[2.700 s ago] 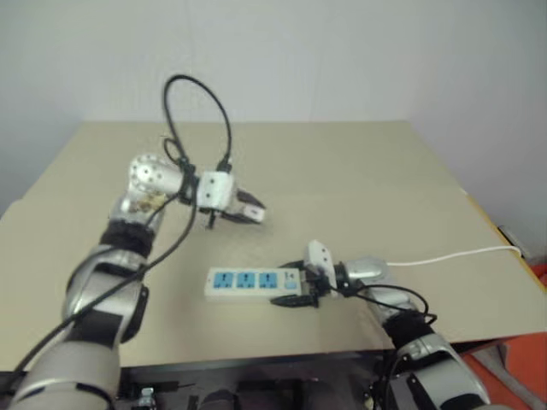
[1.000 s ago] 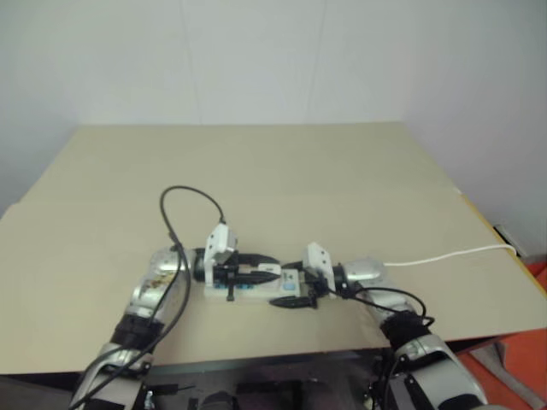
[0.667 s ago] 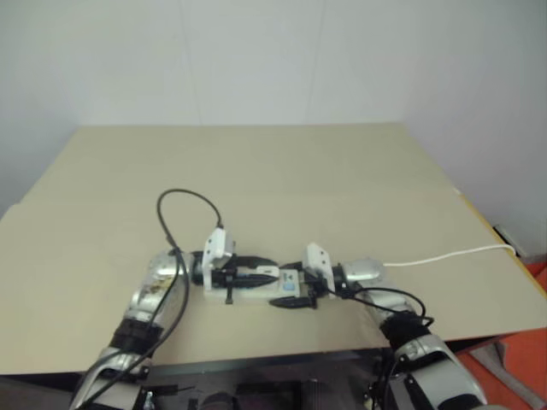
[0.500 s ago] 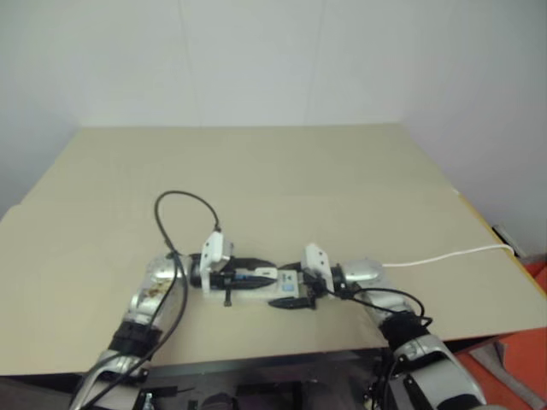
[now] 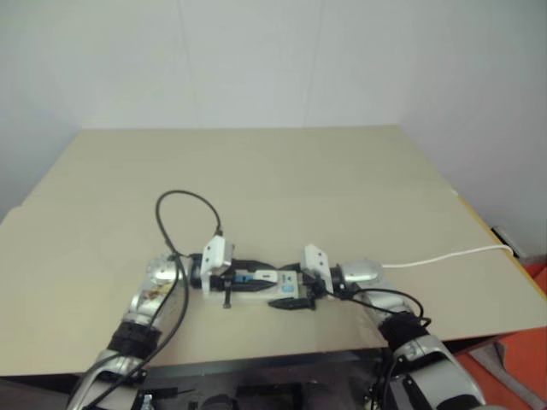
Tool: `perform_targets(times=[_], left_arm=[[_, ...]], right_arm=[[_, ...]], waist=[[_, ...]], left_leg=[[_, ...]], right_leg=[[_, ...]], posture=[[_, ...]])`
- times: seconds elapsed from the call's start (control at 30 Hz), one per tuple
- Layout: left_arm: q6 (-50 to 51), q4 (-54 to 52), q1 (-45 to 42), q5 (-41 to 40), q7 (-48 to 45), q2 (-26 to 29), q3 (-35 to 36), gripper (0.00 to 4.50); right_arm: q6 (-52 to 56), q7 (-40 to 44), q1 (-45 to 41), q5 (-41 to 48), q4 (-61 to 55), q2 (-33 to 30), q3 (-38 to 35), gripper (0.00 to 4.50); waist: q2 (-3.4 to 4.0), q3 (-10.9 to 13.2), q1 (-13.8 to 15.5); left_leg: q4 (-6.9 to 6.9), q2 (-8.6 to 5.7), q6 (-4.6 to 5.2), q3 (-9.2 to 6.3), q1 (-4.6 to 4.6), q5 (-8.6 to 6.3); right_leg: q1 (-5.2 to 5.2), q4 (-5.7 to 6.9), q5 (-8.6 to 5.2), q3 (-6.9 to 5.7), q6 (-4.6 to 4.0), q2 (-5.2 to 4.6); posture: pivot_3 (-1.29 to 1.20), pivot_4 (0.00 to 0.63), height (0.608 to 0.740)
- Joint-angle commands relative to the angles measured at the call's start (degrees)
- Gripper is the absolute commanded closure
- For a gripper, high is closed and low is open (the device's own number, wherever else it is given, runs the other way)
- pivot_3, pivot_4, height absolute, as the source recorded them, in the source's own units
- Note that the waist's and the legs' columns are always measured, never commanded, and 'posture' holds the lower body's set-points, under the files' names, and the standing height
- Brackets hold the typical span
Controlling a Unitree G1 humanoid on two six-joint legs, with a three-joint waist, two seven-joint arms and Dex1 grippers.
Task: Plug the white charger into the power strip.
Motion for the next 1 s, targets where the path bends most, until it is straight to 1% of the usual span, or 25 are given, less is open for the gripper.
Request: perform_targets(times=[0.03, 0.17, 0.23, 0.27, 0.3, 0.5, 0.53, 0.67, 0.77, 0.8, 0.9, 1.0], left_arm=[[0.75, 2.43, 2.49, 4.05, -0.69, 1.52, -2.56, 3.44], [2.27, 2.12, 2.68, 4.03, -0.13, 1.91, -2.56, 3.44], [4.88, 1.60, 2.41, 3.50, -0.85, 2.84, -2.78, 2.72], [6.28, 1.20, 2.19, 3.17, -1.14, 3.27, -2.79, 2.51], [7.17, 0.86, 2.04, 2.69, -1.36, 3.45, -2.65, 2.21], [9.91, -1.11, 1.49, 1.00, 0.28, 2.49, -0.67, 0.22], [10.03, -1.27, 1.38, 0.81, 0.39, 2.42, -0.38, 0.02], [9.96, -2.49, 0.07, -0.33, 0.63, 3.02, 2.02, 0.02], [14.14, -5.68, -2.76, -4.49, -3.49, 7.73, 5.54, 0.02], [16.13, -6.51, -4.03, -5.84, -5.15, 9.94, 6.49, 0.00], [17.00, -6.38, -6.57, -7.68, -10.84, 15.45, 8.12, 0.00], [15.94, -4.27, -7.93, -7.22, -13.67, 19.01, 9.12, 0.00]], right_arm=[[0.86, 0.55, 0.03, 0.06, -0.53, 0.31, 0.46, 1.05], [0.75, 0.56, -0.08, 0.03, -0.25, 0.41, 0.48, 1.05], [0.79, 0.55, -0.22, 0.01, -0.09, 0.54, 0.49, 1.05], [0.81, 0.56, -0.27, 0.03, -0.04, 0.59, 0.48, 1.05], [0.99, 0.58, -0.31, 0.16, 0.00, 0.70, 0.38, 1.05], [1.43, 0.63, -0.15, 0.28, -0.31, 0.78, 0.18, 1.05], [1.47, 0.62, -0.14, 0.28, -0.32, 0.80, 0.17, 1.05], [1.47, 0.39, 0.04, 0.19, -0.46, 1.02, 0.19, 1.05], [2.04, 0.06, 0.46, 0.32, -1.00, 1.11, 0.11, 1.05], [2.13, -0.32, 0.58, 0.29, -1.09, 1.16, 0.00, 0.70], [2.67, -0.11, 0.74, 0.53, -1.25, 1.00, -0.09, 0.01], [2.93, 0.11, 1.01, 0.73, -1.94, 0.71, -0.23, 0.01]], waist=[[0.00, 0.00, 0.00], [0.00, 0.00, -0.01], [0.00, -0.01, -0.06], [0.01, 0.00, -0.19], [0.01, -0.01, -0.12], [0.02, -0.02, 0.04], [0.02, -0.01, 0.04], [0.02, -0.01, 0.01], [-0.02, 0.01, -0.13], [-0.04, 0.03, -0.14], [-0.06, 0.04, -0.06], [-0.05, 0.03, -0.04]], left_leg=[[0.00, 0.00, 0.00, 0.00, 0.00, 0.00], [-0.01, 0.00, 0.00, 0.00, 0.00, 0.00], [-0.02, 0.00, 0.00, 0.00, 0.01, 0.00], [-0.05, 0.00, 0.00, 0.00, 0.03, 0.00], [-0.12, -0.01, 0.00, 0.01, 0.04, 0.00], [-0.17, -0.01, 0.00, 0.00, 0.06, 0.00], [-0.17, -0.01, 0.00, 0.00, 0.06, 0.00], [-0.17, -0.01, 0.00, 0.00, 0.04, 0.00], [-0.18, 0.01, 0.00, 0.00, -0.04, 0.00], [-0.18, 0.02, 0.00, -0.01, -0.09, 0.00], [-0.20, 0.03, -0.01, -0.02, -0.22, 0.01], [-0.24, -0.02, -0.01, 0.01, -0.21, 0.00]], right_leg=[[0.00, 0.00, 0.00, 0.00, 0.00, 0.00], [0.00, -0.01, 0.00, 0.00, 0.00, 0.00], [0.00, -0.01, 0.00, 0.00, 0.00, 0.00], [0.00, -0.01, -0.01, 0.01, 0.00, 0.00], [-0.03, -0.01, -0.01, 0.05, 0.00, 0.01], [-0.03, -0.02, -0.02, 0.04, 0.00, 0.00], [-0.03, -0.03, -0.02, 0.04, 0.00, 0.00], [-0.05, -0.04, -0.02, 0.04, 0.00, 0.00], [-0.15, -0.03, -0.02, 0.04, 0.00, 0.02], [-0.23, -0.01, -0.02, 0.04, -0.01, 0.04], [-0.41, 0.00, -0.02, 0.04, -0.02, 0.06], [-0.40, -0.06, -0.03, 0.08, -0.02, 0.01]], posture=[[0.00, 0.150, 0.740], [0.00, 0.150, 0.740], [0.00, 0.150, 0.740], [0.00, 0.150, 0.740], [0.00, 0.150, 0.740], [0.00, 0.150, 0.740], [0.00, 0.150, 0.740], [0.00, 0.150, 0.740], [0.00, 0.150, 0.740], [0.00, 0.150, 0.740], [0.00, 0.150, 0.740], [0.00, 0.150, 0.740]])
